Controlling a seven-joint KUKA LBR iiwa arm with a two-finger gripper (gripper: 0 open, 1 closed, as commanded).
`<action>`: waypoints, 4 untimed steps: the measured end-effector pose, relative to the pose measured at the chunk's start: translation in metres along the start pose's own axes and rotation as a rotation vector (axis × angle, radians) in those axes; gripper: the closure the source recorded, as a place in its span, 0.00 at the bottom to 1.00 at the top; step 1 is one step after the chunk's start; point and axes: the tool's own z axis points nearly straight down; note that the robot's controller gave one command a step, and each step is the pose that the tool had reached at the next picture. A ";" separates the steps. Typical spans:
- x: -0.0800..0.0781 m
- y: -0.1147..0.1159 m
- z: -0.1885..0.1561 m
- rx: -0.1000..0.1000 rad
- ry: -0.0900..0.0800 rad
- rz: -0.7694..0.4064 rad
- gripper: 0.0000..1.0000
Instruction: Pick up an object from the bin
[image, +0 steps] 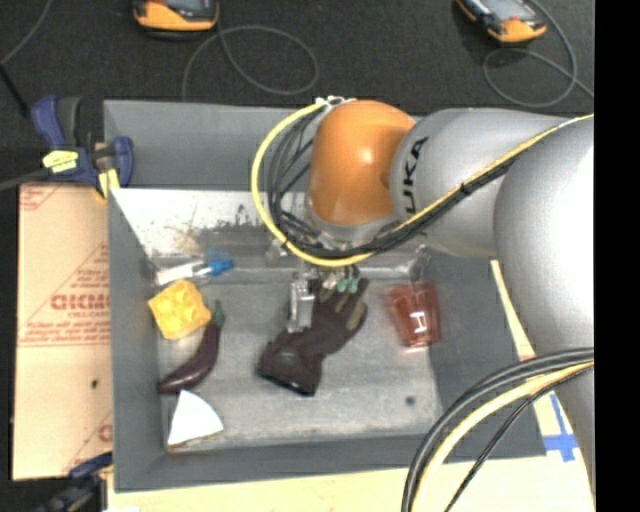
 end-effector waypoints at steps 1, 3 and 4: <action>0.004 -0.007 0.004 -0.002 -0.002 -0.009 0.00; 0.052 -0.026 0.059 -0.002 -0.008 -0.165 1.00; 0.052 -0.026 0.059 -0.002 -0.008 -0.164 1.00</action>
Offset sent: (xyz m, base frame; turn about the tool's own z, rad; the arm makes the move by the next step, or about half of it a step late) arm -0.0364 -0.0764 -0.0616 -0.3297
